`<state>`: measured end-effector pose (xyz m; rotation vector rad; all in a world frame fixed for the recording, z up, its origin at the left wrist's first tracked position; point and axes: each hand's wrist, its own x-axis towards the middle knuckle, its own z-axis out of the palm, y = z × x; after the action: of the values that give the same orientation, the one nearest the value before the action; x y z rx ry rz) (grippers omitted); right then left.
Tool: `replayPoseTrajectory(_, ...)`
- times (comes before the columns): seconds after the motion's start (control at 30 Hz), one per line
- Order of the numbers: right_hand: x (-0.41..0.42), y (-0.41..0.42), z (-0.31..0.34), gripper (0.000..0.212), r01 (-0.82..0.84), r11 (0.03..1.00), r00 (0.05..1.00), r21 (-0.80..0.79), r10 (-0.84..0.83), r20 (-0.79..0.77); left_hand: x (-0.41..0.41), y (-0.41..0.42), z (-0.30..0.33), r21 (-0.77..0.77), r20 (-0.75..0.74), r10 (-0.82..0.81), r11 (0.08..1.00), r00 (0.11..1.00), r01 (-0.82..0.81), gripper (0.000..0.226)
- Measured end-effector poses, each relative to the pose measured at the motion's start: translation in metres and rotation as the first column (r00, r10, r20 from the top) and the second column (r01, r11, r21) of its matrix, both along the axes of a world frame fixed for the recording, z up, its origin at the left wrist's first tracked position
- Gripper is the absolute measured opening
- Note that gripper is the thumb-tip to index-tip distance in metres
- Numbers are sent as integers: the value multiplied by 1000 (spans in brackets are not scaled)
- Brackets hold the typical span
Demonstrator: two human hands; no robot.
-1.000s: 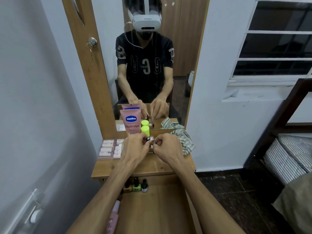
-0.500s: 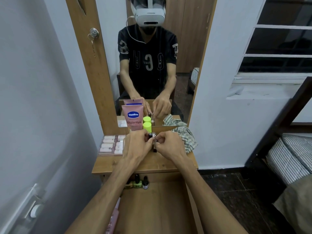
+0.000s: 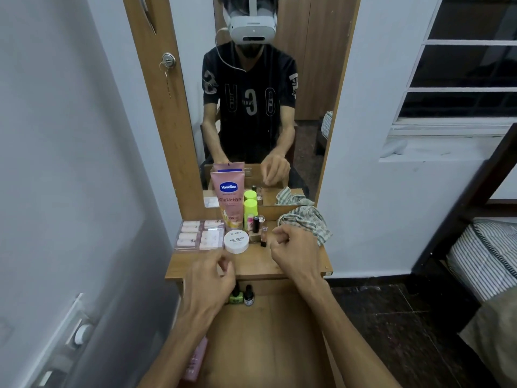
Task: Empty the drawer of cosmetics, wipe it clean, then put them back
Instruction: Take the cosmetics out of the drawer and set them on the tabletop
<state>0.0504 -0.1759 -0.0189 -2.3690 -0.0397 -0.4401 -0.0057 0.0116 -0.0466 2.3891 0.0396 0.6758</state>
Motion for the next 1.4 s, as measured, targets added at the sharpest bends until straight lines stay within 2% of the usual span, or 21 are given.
replayPoseTrajectory(0.17, -45, 14, -15, 6, 13, 997, 1000, 81, -14, 23, -30, 15, -31, 7, -168, 79, 997, 983, -79, 16)
replayPoseTrajectory(0.27, -66, 27, -35, 4, -68, 996, 989, 60, 75, -125, -37, 19, -45, 73, -224, 117, 992, 968, -103, 16)
replayPoseTrajectory(0.33, -73, 36, -48, 15, -134, 991, 965, 28, 137, -224, -40, 21, -50, 113, -250, 151, 986, 957, -126, 23)
replayPoseTrajectory(0.4, -75, 44, -59, 27, -170, 985, 953, -17, 160, -257, -41, 21, -53, 120, -243, 164, 983, 956, -138, 29)
replayPoseTrajectory(0.53, -70, 56, -70, 29, -176, 981, 950, -81, 148, -274, -34, 21, -56, 146, -217, 157, 981, 964, -127, 31)
replayPoseTrajectory(0.67, -66, 63, -79, 31, -156, 982, 962, -108, 127, -241, -25, 21, -60, 200, -216, 150, 974, 965, -107, 16)
replayPoseTrajectory(0.87, -60, 71, -86, 27, -139, 983, 970, -118, 111, -214, -17, 22, -70, 191, -205, 156, 975, 966, -117, 9)
replayPoseTrajectory(1.17, -62, 67, -83, 24, -118, 990, 973, -76, 100, -208, -22, 20, -63, 107, -215, 140, 987, 966, -119, 13)
replayPoseTrajectory(1.4, -83, 39, -63, 15, -120, 992, 985, -34, 115, -125, -42, 21, -34, 52, -176, 84, 996, 981, -76, 16)
